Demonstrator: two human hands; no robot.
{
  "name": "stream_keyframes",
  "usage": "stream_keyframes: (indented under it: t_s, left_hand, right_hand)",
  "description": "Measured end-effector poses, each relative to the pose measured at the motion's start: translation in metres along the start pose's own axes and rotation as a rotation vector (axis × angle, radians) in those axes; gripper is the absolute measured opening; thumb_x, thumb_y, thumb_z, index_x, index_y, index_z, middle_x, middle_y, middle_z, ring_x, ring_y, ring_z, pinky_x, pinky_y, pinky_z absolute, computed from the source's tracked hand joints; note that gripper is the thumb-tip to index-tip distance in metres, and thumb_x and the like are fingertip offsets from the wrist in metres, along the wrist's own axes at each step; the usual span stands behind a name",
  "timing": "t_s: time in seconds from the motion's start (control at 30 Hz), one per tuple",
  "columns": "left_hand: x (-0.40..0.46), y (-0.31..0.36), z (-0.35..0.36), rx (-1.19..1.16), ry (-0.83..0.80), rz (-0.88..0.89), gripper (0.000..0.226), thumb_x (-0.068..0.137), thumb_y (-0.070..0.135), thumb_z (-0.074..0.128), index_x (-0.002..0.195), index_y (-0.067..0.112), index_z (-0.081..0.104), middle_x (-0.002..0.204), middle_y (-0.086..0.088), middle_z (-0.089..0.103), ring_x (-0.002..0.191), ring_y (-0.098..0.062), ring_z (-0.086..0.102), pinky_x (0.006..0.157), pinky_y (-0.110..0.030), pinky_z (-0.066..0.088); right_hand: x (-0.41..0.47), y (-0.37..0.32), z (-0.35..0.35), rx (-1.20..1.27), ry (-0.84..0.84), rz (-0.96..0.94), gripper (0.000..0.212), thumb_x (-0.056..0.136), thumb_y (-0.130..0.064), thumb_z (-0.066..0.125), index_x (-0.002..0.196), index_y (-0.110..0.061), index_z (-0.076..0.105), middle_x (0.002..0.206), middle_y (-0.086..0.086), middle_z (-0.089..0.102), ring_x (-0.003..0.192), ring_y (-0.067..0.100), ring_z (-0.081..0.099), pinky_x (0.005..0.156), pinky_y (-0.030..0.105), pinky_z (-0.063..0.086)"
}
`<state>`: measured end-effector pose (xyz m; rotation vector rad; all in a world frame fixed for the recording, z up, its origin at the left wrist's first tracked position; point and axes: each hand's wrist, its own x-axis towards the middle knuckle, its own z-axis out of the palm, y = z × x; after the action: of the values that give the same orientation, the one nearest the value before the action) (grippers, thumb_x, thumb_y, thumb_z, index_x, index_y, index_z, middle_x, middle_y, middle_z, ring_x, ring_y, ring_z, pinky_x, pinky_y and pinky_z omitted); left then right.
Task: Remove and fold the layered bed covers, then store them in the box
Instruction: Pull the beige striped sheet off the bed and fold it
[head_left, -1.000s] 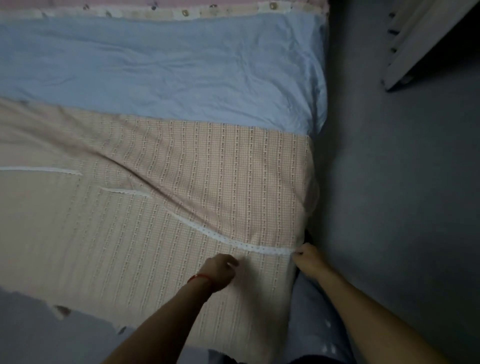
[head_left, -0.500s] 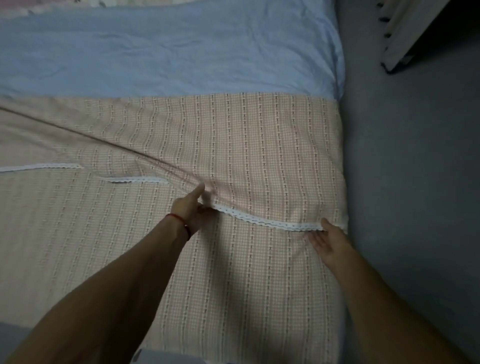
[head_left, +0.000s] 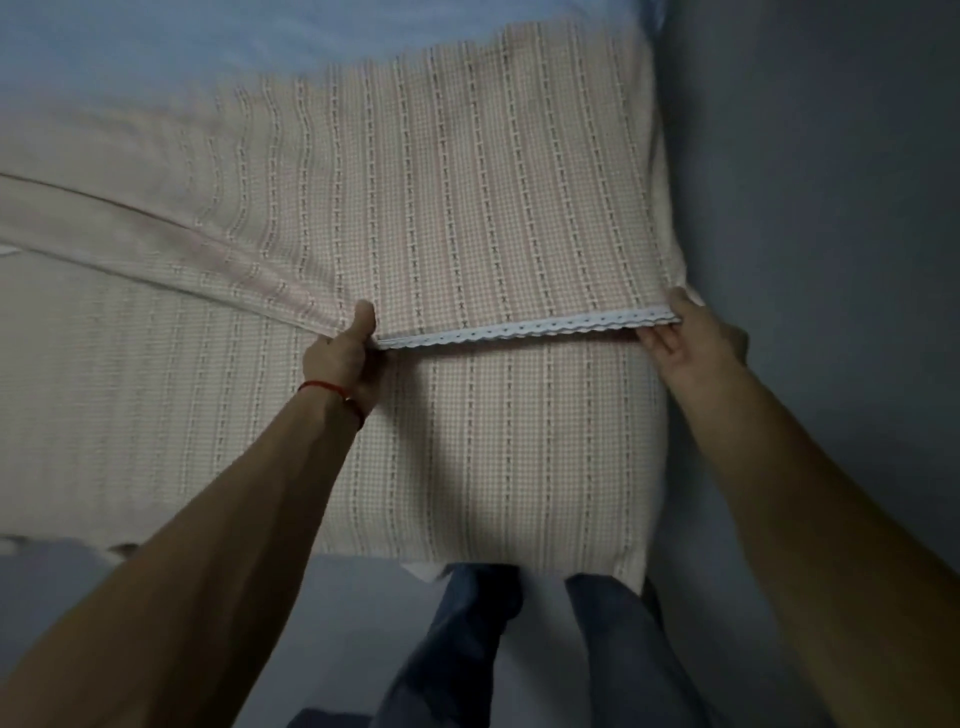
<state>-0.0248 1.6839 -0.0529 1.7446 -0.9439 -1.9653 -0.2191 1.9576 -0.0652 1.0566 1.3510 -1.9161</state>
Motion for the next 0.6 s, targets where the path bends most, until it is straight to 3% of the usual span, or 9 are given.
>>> stream_keyframes:
  t_s: [0.13, 0.27, 0.33, 0.43, 0.5, 0.6]
  left_hand:
    - [-0.052, -0.029, -0.032, 0.099, 0.007, 0.012, 0.034, 0.087, 0.022, 0.077, 0.113, 0.004, 0.064, 0.106, -0.008, 0.072, 0.089, -0.019, 0.073, 0.065, -0.03, 0.06]
    - [-0.087, -0.072, -0.091, 0.052, 0.016, -0.027, 0.057, 0.084, 0.028, 0.077, 0.132, 0.002, 0.06, 0.125, -0.009, 0.07, 0.113, -0.028, 0.068, 0.074, -0.035, 0.061]
    - [-0.096, -0.088, -0.119, 0.082, -0.002, -0.071, 0.048, 0.089, 0.03, 0.073, 0.128, 0.004, 0.062, 0.124, -0.006, 0.07, 0.114, -0.028, 0.067, 0.078, -0.036, 0.06]
    - [-0.104, -0.097, -0.151, 0.092, -0.102, -0.124, 0.028, 0.09, 0.029, 0.071, 0.106, 0.007, 0.068, 0.12, -0.006, 0.071, 0.113, -0.029, 0.066, 0.087, -0.04, 0.058]
    - [-0.106, -0.099, -0.163, 0.134, -0.132, -0.137, 0.037, 0.085, 0.033, 0.075, 0.098, 0.001, 0.064, 0.114, -0.008, 0.066, 0.106, -0.029, 0.063, 0.08, -0.036, 0.059]
    - [-0.11, -0.109, -0.173, 0.116, -0.135, -0.141, 0.036, 0.088, 0.029, 0.073, 0.107, 0.0, 0.065, 0.115, -0.005, 0.066, 0.103, -0.026, 0.064, 0.076, -0.032, 0.061]
  right_hand:
    - [-0.052, 0.025, -0.071, -0.021, 0.084, -0.062, 0.04, 0.094, -0.011, 0.071, 0.132, -0.003, 0.063, 0.118, 0.013, 0.071, 0.094, 0.023, 0.073, 0.068, 0.031, 0.063]
    - [-0.097, 0.074, -0.125, -0.026, 0.151, -0.062, 0.033, 0.093, -0.012, 0.072, 0.123, -0.001, 0.067, 0.117, 0.013, 0.071, 0.096, 0.023, 0.073, 0.069, 0.03, 0.062]
    - [-0.111, 0.096, -0.142, -0.034, 0.191, -0.061, 0.021, 0.093, -0.012, 0.071, 0.112, -0.003, 0.069, 0.114, 0.012, 0.072, 0.092, 0.021, 0.074, 0.068, 0.029, 0.062]
    - [-0.13, 0.122, -0.157, -0.028, 0.201, -0.098, 0.01, 0.094, -0.013, 0.071, 0.103, -0.008, 0.07, 0.112, 0.011, 0.072, 0.084, 0.016, 0.076, 0.066, 0.027, 0.061]
    - [-0.141, 0.132, -0.161, -0.016, 0.217, -0.13, 0.011, 0.095, -0.015, 0.069, 0.102, -0.007, 0.069, 0.11, 0.01, 0.073, 0.08, 0.012, 0.076, 0.066, 0.025, 0.061]
    - [-0.144, 0.141, -0.174, -0.029, 0.255, -0.174, 0.025, 0.099, -0.019, 0.064, 0.112, 0.002, 0.061, 0.096, 0.008, 0.067, 0.07, 0.006, 0.071, 0.067, 0.02, 0.058]
